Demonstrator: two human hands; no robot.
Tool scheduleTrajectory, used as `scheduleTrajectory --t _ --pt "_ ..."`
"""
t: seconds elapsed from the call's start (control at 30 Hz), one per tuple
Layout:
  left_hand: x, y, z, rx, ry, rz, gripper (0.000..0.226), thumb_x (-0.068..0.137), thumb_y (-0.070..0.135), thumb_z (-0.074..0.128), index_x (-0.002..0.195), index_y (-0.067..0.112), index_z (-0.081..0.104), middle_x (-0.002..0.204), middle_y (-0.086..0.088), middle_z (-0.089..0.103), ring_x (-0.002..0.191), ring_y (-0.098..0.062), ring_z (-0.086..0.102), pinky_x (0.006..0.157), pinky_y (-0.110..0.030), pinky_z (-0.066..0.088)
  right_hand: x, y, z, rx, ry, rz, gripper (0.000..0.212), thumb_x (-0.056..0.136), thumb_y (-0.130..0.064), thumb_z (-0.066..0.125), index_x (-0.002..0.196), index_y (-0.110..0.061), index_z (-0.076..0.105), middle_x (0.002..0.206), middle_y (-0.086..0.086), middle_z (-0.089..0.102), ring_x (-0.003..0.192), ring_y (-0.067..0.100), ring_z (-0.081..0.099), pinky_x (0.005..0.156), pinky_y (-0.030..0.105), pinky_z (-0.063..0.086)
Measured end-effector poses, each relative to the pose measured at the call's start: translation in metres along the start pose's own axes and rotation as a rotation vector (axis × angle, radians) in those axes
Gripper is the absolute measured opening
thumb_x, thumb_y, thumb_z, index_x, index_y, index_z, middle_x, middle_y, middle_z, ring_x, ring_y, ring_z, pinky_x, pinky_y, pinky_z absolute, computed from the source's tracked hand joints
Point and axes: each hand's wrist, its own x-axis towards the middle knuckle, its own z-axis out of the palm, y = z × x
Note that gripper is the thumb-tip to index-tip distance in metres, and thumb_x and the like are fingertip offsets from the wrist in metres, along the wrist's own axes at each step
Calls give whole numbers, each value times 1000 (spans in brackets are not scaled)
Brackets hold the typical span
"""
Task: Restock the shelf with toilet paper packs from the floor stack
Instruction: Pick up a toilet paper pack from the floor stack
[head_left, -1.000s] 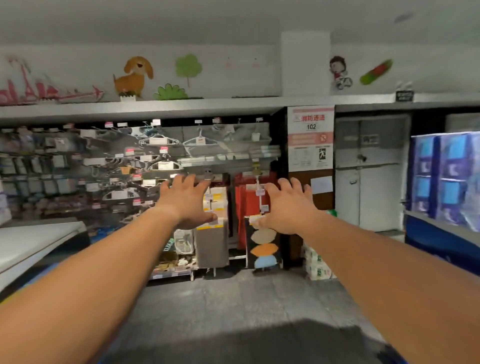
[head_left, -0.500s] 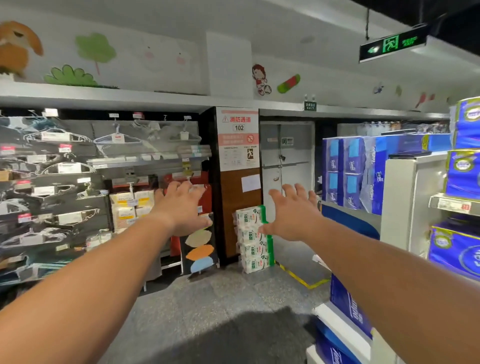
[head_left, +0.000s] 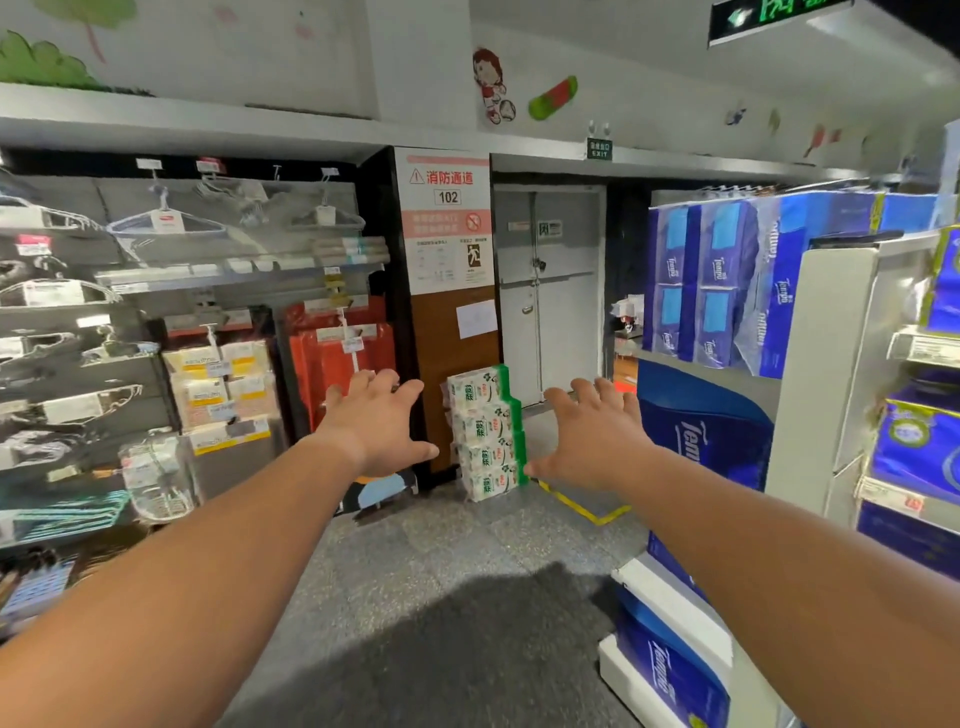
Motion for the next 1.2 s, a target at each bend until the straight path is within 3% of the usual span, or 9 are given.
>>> scheduleTrajectory --t 0.37,0.7,1.2 --pt "181 7 83 -6 -75 -45 93 84 75 57 158 30 21 166 -5 18 151 -32 10 118 -62 19 179 50 86 26 -59 -8 100 79 -74 61 157 -28 18 164 14 18 152 38 9 121 61 11" --pt "374 -11 158 -120 -123 -40 90 87 69 59 159 29 21 165 -5 17 152 -34 8 121 -61 16 376 82 153 11 -96 -23 104 78 -75 63 158 -29 15 166 12 14 153 38 6 122 61 6" --pt "751 -62 298 -74 -197 67 92 85 71 59 158 29 22 162 -6 24 148 -33 18 119 -57 23 696 117 274 40 -163 114 102 82 -71 62 159 -26 13 166 13 13 154 37 5 122 61 8"
